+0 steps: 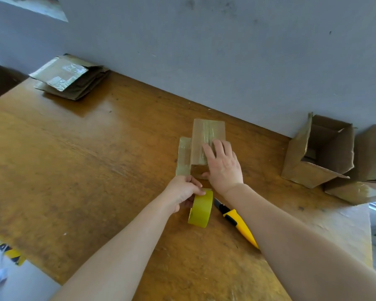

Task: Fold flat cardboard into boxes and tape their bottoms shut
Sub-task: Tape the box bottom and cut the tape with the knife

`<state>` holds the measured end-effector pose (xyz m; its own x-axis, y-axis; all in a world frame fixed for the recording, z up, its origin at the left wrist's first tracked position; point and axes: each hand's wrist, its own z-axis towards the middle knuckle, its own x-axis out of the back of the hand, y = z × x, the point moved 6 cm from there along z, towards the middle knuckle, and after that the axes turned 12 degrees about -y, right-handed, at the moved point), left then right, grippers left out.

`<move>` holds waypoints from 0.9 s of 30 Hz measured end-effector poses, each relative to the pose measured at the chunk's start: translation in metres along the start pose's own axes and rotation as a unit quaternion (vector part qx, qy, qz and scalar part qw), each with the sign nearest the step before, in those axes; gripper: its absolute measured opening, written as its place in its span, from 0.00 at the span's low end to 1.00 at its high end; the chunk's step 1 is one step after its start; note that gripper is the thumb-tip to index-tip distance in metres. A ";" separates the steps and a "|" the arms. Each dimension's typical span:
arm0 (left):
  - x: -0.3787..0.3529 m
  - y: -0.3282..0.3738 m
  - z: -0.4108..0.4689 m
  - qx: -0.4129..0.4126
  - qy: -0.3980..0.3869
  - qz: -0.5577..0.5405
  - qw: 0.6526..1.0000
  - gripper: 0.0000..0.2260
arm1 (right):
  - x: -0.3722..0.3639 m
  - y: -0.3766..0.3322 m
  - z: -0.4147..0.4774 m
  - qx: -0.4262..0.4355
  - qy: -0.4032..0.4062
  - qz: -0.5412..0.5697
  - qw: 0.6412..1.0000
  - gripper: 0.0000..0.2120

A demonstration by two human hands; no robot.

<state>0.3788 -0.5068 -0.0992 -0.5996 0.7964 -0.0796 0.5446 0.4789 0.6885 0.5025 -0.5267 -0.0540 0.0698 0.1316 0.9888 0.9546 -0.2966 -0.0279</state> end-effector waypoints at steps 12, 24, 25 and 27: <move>-0.023 0.012 -0.031 -0.176 0.035 0.515 0.838 0.05 | 0.000 0.010 -0.020 0.015 -0.041 0.058 0.997 0.45; 0.000 0.039 -0.056 -0.356 0.267 0.462 0.767 0.18 | 0.004 0.016 -0.045 0.014 0.009 0.120 0.993 0.35; 0.003 0.042 -0.047 -0.318 0.261 0.463 0.785 0.27 | 0.002 0.017 -0.044 0.002 0.005 0.134 0.991 0.35; 0.003 0.044 -0.025 -0.228 0.208 0.492 0.814 0.42 | -0.003 0.018 -0.040 -0.020 -0.007 0.158 0.987 0.37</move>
<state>0.3863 -0.4928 -0.0505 -0.2035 0.4722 0.8577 0.6645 -0.5768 0.4752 0.5075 -0.5705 -0.0519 0.3670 0.0395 0.9294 0.8723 -0.3616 -0.3291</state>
